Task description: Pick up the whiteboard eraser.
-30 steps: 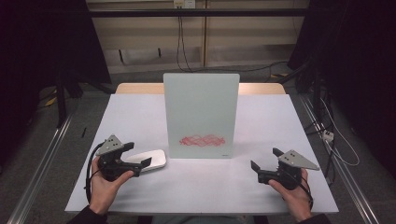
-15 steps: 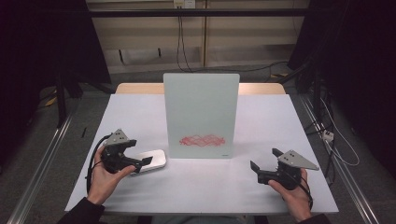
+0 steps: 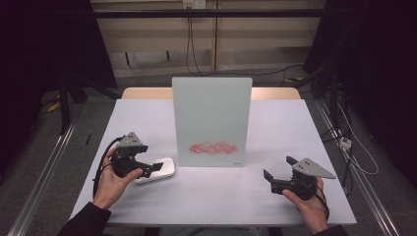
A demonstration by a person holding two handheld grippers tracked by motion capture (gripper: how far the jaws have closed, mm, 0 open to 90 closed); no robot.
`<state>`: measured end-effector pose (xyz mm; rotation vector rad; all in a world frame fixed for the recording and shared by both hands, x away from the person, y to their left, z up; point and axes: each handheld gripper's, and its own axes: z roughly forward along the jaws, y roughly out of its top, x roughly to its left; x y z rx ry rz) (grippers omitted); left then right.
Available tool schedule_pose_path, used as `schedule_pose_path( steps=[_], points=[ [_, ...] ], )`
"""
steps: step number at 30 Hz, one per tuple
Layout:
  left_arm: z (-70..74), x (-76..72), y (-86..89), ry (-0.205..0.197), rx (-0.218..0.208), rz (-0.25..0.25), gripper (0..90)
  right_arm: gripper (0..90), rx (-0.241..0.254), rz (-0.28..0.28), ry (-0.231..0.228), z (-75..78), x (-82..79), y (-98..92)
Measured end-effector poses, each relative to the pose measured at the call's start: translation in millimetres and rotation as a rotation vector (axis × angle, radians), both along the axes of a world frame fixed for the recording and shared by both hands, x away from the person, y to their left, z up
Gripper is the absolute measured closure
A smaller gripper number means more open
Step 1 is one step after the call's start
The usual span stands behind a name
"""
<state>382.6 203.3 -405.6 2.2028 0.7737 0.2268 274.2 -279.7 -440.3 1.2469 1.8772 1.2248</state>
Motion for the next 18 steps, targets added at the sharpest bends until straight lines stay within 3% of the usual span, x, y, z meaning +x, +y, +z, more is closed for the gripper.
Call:
schedule_pose_path(
  steps=[8, 11, 18],
  points=[
    [-6.3, 2.5, -2.3, 0.032, 0.075, -0.046, 8.8, 5.9, 0.0, 0.0, 0.004, -0.2, 0.3, 0.4],
    [-7.7, 4.6, -1.1, 0.059, 0.091, -0.098, 9.0, 5.9, 0.002, 0.001, 0.004, -0.2, 0.4, 0.4],
    [-17.8, 11.5, -2.8, 0.078, 0.15, -0.162, 14.0, 5.9, 0.003, 0.003, 0.004, -0.3, 0.4, 0.4]
  ],
)
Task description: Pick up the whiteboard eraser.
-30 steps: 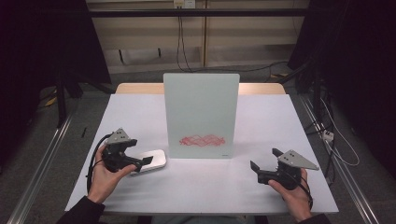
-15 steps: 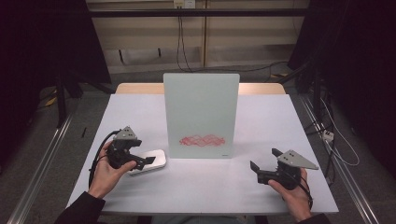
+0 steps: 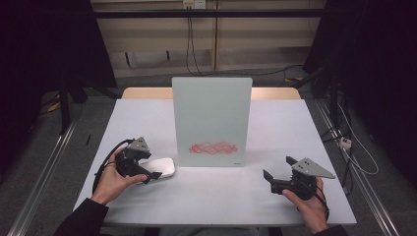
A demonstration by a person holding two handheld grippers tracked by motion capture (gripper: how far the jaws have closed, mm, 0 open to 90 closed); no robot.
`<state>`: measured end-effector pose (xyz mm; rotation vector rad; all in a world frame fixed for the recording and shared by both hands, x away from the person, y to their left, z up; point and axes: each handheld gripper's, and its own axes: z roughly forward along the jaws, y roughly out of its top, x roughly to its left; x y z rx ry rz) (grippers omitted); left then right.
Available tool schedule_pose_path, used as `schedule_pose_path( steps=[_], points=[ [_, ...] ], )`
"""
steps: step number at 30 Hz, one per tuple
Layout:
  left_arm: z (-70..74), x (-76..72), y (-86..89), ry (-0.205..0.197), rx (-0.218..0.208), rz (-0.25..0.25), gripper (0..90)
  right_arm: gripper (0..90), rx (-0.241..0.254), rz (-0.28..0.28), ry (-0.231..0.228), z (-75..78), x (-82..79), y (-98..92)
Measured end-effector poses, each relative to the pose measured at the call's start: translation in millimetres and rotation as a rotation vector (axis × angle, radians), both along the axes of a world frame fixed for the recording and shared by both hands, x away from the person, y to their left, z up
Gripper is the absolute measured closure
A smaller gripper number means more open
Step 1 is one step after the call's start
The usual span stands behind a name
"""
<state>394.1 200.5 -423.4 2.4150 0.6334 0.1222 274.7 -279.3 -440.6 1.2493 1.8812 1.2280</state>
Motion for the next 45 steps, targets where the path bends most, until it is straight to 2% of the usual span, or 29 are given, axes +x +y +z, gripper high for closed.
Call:
schedule_pose_path(
  steps=[8, 13, 15, 16, 19, 30, 35, 36, 45],
  points=[
    [-9.8, 4.9, -4.5, 0.007, 0.041, -0.048, 15.5, 6.3, -0.008, -0.009, 0.0, -0.3, 0.2, -0.7],
    [-13.8, 5.4, -6.7, 0.019, 0.051, -0.08, 18.7, 6.3, -0.009, -0.005, -0.002, -0.3, 0.2, -0.4],
    [-14.9, 4.7, -8.4, 0.011, 0.064, -0.094, 22.0, 6.3, -0.012, -0.011, 0.001, -0.4, 0.3, -0.5],
    [-14.9, 4.7, -9.0, 0.001, 0.069, -0.09, 22.0, 6.3, -0.012, -0.011, 0.001, -0.4, 0.3, -0.5],
    [-15.5, 6.5, -8.7, 0.011, 0.061, -0.1, 23.8, 6.3, -0.012, -0.01, 0.001, -0.4, 0.4, -0.5],
    [-15.0, 4.8, -8.7, -0.001, 0.096, -0.132, 26.9, 6.3, -0.014, -0.004, 0.0, -0.5, 0.5, -0.1],
    [-13.9, 4.9, -6.5, 0.011, 0.083, -0.142, 30.1, 6.3, -0.015, -0.005, 0.0, -0.5, 0.5, 0.1],
    [-14.2, 4.5, -6.9, 0.004, 0.084, -0.135, 30.2, 6.3, -0.014, -0.004, 0.001, -0.5, 0.5, 0.1],
    [-11.5, 2.9, -7.5, 0.025, 0.07, -0.116, 30.8, 6.3, -0.012, -0.004, -0.001, -0.5, 0.5, -0.1]
  ],
)
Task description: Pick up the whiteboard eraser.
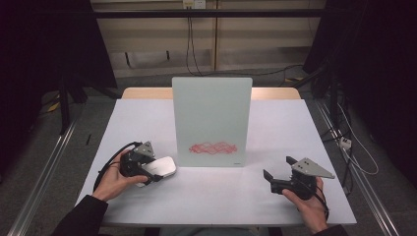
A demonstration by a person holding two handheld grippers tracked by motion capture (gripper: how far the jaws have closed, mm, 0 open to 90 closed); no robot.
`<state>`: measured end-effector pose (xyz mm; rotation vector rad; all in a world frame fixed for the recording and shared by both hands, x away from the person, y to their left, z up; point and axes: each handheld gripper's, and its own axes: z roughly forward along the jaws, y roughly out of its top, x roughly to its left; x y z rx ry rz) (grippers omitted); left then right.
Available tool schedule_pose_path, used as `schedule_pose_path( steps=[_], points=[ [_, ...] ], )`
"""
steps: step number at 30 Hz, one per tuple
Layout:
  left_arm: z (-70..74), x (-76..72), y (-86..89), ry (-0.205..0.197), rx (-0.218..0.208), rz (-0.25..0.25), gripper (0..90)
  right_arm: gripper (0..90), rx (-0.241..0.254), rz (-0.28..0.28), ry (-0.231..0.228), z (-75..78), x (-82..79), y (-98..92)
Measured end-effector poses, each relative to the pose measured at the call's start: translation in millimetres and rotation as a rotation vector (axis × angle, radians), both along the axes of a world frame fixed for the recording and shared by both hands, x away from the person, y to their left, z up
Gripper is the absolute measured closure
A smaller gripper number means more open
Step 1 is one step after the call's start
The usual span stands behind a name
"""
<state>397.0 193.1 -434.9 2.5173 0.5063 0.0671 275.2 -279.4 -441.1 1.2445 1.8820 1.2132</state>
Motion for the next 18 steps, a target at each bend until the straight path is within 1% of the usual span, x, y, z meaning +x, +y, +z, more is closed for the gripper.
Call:
schedule_pose_path(
  steps=[4, 6, 7, 9, 10, 11, 12, 13, 15, 17, 18],
  points=[
    [1.4, -1.1, 1.2, -0.013, -0.016, 0.021, 30.9, 6.3, 0.001, -0.001, 0.002, 0.1, -0.1, 0.2],
    [2.9, -1.9, 2.3, -0.015, -0.022, 0.033, 30.9, 6.3, 0.001, 0.0, 0.002, 0.1, -0.1, 0.2],
    [3.8, -2.0, 2.9, -0.01, -0.03, 0.035, 30.9, 6.3, 0.0, -0.001, 0.001, 0.1, -0.1, 0.2],
    [5.0, -3.0, 3.8, -0.019, -0.037, 0.047, 31.0, 6.3, 0.002, 0.001, 0.0, 0.1, 0.1, 0.1],
    [5.4, -3.3, 4.4, -0.017, -0.044, 0.051, 31.0, 6.3, 0.001, 0.0, 0.001, 0.2, 0.0, 0.3],
    [5.8, -3.8, 5.2, -0.022, -0.057, 0.06, 30.9, 6.3, 0.002, 0.0, 0.001, 0.2, 0.0, 0.4],
    [6.7, -4.4, 6.2, -0.028, -0.06, 0.066, 31.0, 6.3, 0.002, 0.001, 0.001, 0.2, 0.0, 0.4],
    [6.7, -5.9, 6.3, -0.034, -0.077, 0.08, 31.0, 6.3, 0.001, 0.001, 0.001, 0.2, -0.1, 0.5],
    [8.4, -7.1, 8.6, -0.047, -0.084, 0.091, 31.0, 6.3, 0.003, 0.001, 0.002, 0.2, 0.1, 0.5],
    [8.8, -10.3, 9.4, -0.075, -0.104, 0.108, 31.0, 6.3, 0.002, 0.0, 0.001, 0.3, 0.2, 0.6],
    [9.4, -11.0, 10.3, -0.074, -0.116, 0.111, 31.0, 6.3, 0.003, -0.001, 0.002, 0.1, 0.6, 0.6]
  ],
)
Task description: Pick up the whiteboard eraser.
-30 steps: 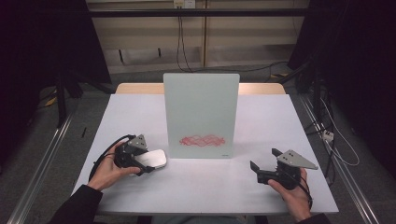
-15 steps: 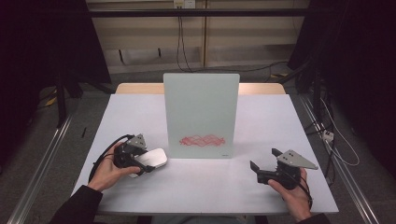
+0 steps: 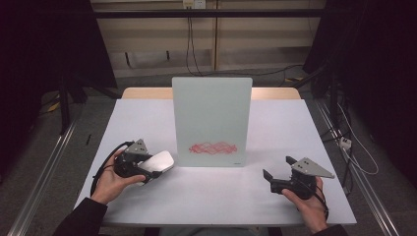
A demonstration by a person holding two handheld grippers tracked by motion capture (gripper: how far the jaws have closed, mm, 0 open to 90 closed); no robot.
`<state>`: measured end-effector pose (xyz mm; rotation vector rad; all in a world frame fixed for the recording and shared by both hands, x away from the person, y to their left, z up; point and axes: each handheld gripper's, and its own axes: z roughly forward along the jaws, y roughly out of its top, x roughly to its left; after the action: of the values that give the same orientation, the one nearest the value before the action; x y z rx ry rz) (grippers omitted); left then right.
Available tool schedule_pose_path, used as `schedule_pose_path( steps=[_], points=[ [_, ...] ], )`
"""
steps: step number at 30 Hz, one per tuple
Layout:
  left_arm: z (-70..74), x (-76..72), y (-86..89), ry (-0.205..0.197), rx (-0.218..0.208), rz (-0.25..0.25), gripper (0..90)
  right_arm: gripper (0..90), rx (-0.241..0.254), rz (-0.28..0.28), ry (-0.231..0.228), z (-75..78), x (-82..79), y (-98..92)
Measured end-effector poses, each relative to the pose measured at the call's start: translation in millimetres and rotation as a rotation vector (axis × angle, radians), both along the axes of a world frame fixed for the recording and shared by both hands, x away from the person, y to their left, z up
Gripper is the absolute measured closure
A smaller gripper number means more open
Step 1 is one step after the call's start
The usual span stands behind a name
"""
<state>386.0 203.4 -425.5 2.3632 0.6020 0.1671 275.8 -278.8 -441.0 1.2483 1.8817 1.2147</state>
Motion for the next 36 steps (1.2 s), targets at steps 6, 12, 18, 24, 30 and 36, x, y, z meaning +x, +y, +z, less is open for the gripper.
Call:
schedule_pose_path(
  steps=[6, 12, 18, 24, 30, 36],
  points=[
    [6.1, -7.0, 2.8, -0.05, -0.062, 0.051, 31.0, 6.3, 0.005, 0.0, 0.005, -0.1, 1.2, 0.7],
    [9.2, -13.8, 6.3, -0.086, -0.114, 0.104, 31.0, 6.3, 0.013, -0.006, 0.01, -0.4, 1.9, 0.5],
    [11.4, -17.2, 9.6, -0.103, -0.158, 0.152, 31.0, 6.3, 0.011, -0.005, 0.012, -0.6, 2.8, 1.2],
    [17.3, -22.7, 10.7, -0.145, -0.206, 0.178, 31.1, 6.4, 0.016, -0.007, 0.012, -0.6, 2.5, 0.8],
    [20.7, -27.2, 11.5, -0.197, -0.261, 0.204, 31.1, 6.4, 0.014, -0.007, 0.01, -0.6, 1.7, 0.4],
    [24.7, -31.4, 8.8, -0.229, -0.274, 0.198, 31.1, 6.4, 0.012, 0.0, 0.007, -0.2, 0.5, 0.2]
  ],
)
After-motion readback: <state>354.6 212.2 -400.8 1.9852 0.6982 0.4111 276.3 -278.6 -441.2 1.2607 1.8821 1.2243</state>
